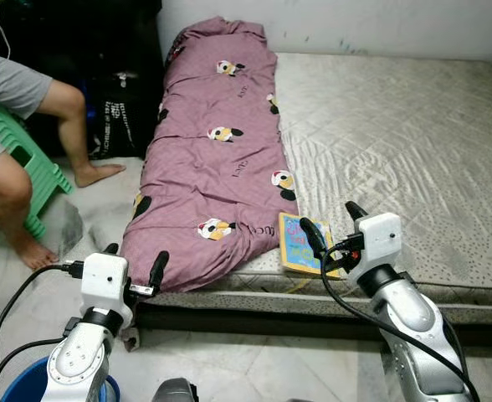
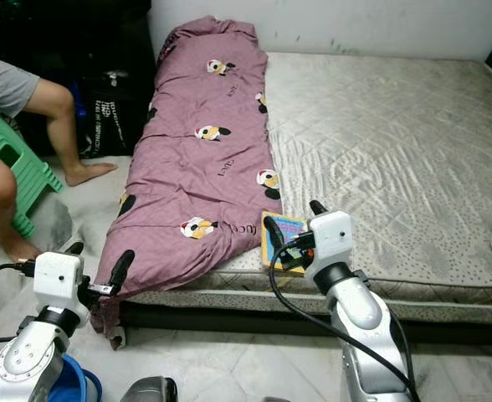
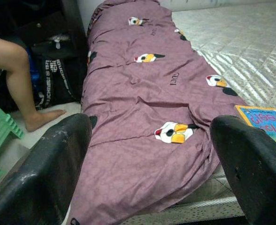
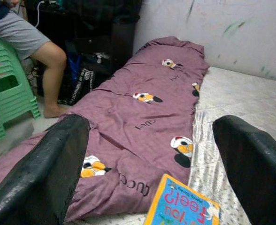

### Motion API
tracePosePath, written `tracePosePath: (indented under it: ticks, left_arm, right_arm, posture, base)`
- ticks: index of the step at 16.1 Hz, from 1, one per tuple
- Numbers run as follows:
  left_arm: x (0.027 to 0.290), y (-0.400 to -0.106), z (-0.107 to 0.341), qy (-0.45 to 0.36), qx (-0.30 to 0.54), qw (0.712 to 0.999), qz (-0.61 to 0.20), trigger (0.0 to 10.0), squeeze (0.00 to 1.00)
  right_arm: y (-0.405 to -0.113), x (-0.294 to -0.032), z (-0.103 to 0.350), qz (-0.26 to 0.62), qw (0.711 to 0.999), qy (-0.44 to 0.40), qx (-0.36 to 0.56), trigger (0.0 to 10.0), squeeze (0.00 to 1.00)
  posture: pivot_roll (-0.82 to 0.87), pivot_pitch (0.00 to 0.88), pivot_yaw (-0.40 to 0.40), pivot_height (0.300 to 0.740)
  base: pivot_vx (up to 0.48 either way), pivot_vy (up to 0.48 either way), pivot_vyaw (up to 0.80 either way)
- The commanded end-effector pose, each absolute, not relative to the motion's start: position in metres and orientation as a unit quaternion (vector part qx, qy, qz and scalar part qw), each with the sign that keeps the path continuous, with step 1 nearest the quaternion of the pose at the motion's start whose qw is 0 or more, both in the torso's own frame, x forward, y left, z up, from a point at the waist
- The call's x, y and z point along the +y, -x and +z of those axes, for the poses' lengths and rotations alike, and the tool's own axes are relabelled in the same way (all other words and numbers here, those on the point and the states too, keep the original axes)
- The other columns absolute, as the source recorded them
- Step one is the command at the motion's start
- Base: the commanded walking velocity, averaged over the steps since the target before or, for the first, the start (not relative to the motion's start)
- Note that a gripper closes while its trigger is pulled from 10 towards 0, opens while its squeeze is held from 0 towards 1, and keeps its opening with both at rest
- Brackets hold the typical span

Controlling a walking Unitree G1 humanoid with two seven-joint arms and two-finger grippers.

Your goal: Clean up the room

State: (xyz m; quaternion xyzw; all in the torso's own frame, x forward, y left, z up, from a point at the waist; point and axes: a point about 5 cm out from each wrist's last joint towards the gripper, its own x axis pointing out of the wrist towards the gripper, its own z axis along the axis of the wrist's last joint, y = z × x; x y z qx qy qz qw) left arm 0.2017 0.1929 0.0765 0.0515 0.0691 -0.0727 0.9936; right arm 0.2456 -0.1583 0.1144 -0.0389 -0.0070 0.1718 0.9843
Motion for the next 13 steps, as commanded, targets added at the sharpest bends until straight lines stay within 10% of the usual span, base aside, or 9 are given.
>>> tracePosePath:
  ticks: [1,13]
  left_arm:
    - [0.1923,-0.2008,0.0795,-0.050,0.061,0.994,-0.081,10.0,0.00]
    - [0.1894,-0.2019,0.0793,-0.042,0.059,0.993,-0.095,10.0,0.00]
  right_arm:
    - [-0.2462,-0.1608,0.1126,0.170,0.985,0.044,-0.003,10.0,0.00]
    - [-0.2509,-0.1631,0.1136,0.170,0.984,0.051,-0.007,10.0,0.00]
  posture:
    - [-0.02,0.059,-0.043,0.740]
    - [-0.02,0.049,-0.050,0.740]
  base:
    - [0.000,0.000,0.00]
    - [0.348,0.000,0.00]
